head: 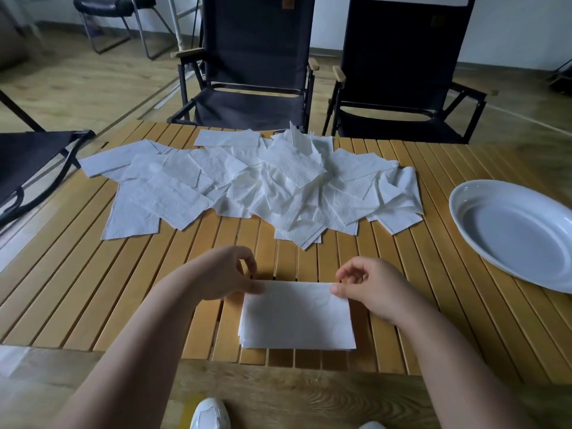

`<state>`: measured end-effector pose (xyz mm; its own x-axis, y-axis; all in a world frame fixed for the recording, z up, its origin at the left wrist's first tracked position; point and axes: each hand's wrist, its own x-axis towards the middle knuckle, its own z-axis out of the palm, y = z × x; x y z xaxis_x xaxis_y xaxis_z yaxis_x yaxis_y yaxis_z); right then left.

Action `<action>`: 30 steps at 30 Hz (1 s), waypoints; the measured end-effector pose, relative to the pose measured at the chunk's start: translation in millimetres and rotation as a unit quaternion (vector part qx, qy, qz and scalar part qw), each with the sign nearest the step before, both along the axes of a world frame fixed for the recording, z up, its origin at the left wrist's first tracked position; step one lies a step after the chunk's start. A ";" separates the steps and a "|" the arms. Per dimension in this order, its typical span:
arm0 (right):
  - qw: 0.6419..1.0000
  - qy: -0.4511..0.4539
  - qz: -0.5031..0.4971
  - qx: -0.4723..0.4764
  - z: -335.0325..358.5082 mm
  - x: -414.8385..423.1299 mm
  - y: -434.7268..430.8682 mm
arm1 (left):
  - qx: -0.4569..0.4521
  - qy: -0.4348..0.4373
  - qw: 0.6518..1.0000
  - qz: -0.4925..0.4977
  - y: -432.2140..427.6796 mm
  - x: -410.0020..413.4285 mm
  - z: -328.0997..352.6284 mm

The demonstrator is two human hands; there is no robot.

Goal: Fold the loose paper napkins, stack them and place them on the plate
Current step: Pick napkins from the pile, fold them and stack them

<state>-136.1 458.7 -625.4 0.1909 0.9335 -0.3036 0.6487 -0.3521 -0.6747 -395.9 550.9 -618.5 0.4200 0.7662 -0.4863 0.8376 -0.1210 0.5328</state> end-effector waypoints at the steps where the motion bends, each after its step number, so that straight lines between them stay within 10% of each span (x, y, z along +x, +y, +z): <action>1: 1.000 -0.009 0.006 -0.007 -0.2 -0.2 -0.2 | 0.002 0.007 1.000 -0.010 0.0 0.1 -0.6; 13: 0.993 -0.097 0.065 -0.022 -2.8 -13.8 -3.2 | 0.029 0.036 0.998 -0.045 -5.9 6.6 -1.8; 30: 0.996 0.005 -0.065 0.058 62.5 52.5 -28.6 | -0.070 -0.321 0.941 0.084 -14.1 66.8 36.1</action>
<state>-83.5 430.1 -562.8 0.3097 0.9300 -0.1979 0.5961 -0.3521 -0.7216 -329.2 536.8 -582.4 0.5403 0.7954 -0.2746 0.3392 0.0928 0.9361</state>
